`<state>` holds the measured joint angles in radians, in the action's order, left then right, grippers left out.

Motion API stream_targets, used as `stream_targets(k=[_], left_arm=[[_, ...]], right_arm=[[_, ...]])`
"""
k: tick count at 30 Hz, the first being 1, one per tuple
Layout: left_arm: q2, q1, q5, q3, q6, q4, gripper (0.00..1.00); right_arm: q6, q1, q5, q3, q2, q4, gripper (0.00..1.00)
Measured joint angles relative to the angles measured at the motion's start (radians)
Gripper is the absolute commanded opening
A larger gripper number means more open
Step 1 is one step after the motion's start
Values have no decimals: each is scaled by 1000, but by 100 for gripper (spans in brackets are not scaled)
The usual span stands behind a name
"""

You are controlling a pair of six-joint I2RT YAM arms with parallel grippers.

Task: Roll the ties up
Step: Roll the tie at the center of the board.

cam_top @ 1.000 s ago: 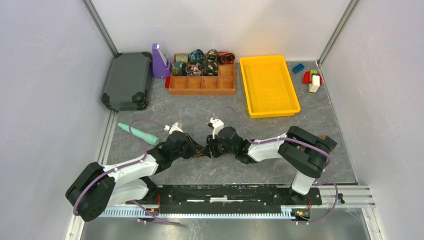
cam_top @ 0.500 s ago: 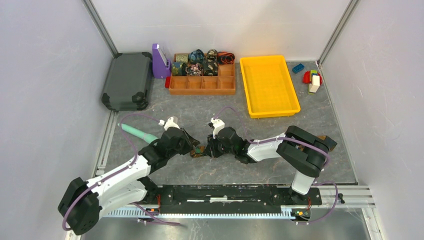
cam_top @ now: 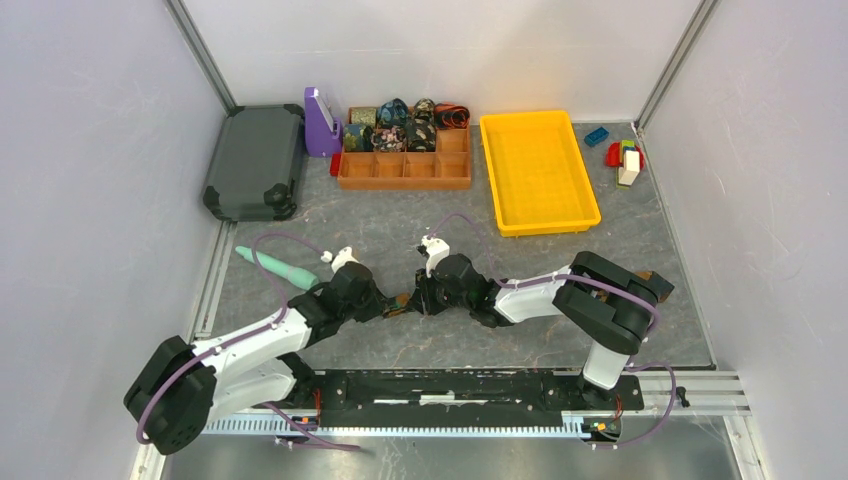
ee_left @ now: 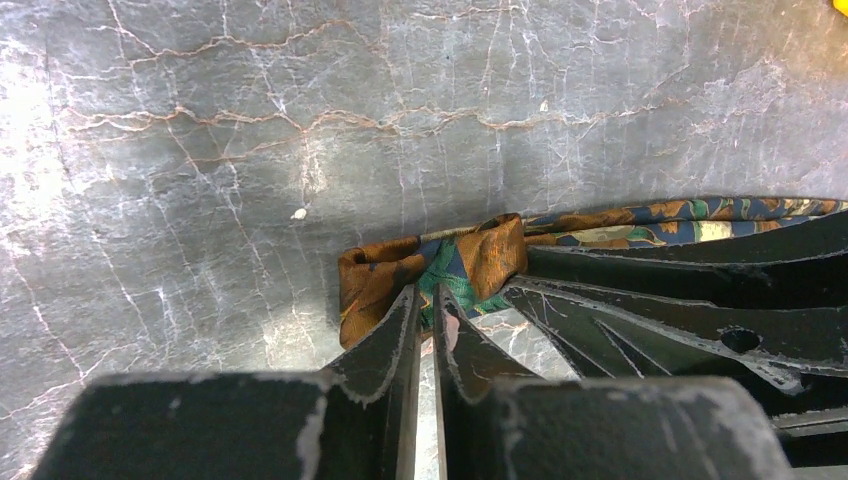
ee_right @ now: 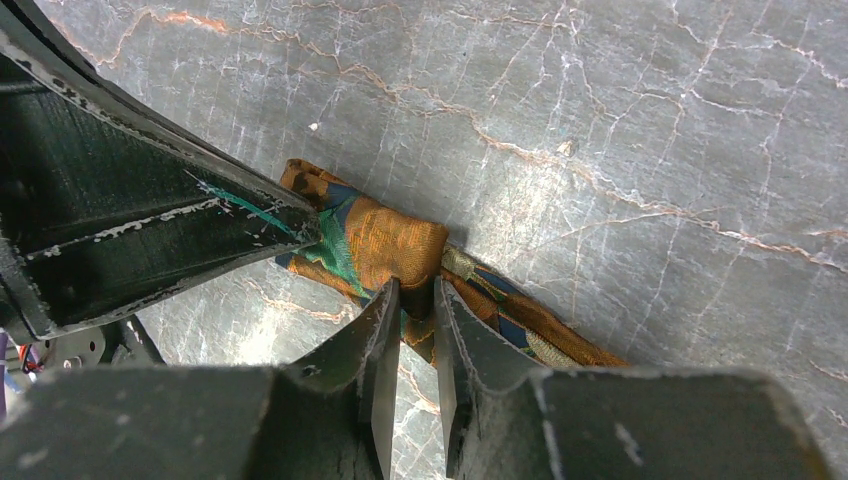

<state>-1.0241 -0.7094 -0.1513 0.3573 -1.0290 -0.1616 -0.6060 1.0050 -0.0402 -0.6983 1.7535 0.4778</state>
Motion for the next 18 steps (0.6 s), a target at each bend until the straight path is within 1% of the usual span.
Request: stream_targets(k=[6,10,14,18], left_arm=[[0,0,0,-23,0,32,14],[0,-1,0,-38,0,53,14],[0,-5,-4,-43,1,64,13],[1,-6,-4,-43,15,66,13]], right_arm=[[0,0,0,0,-5,-6,28],[3,0,0,0,-44,-51,31],[7,0,-2,-4,-93,-74,31],[8,0,-6,-33,-98,-82,31]])
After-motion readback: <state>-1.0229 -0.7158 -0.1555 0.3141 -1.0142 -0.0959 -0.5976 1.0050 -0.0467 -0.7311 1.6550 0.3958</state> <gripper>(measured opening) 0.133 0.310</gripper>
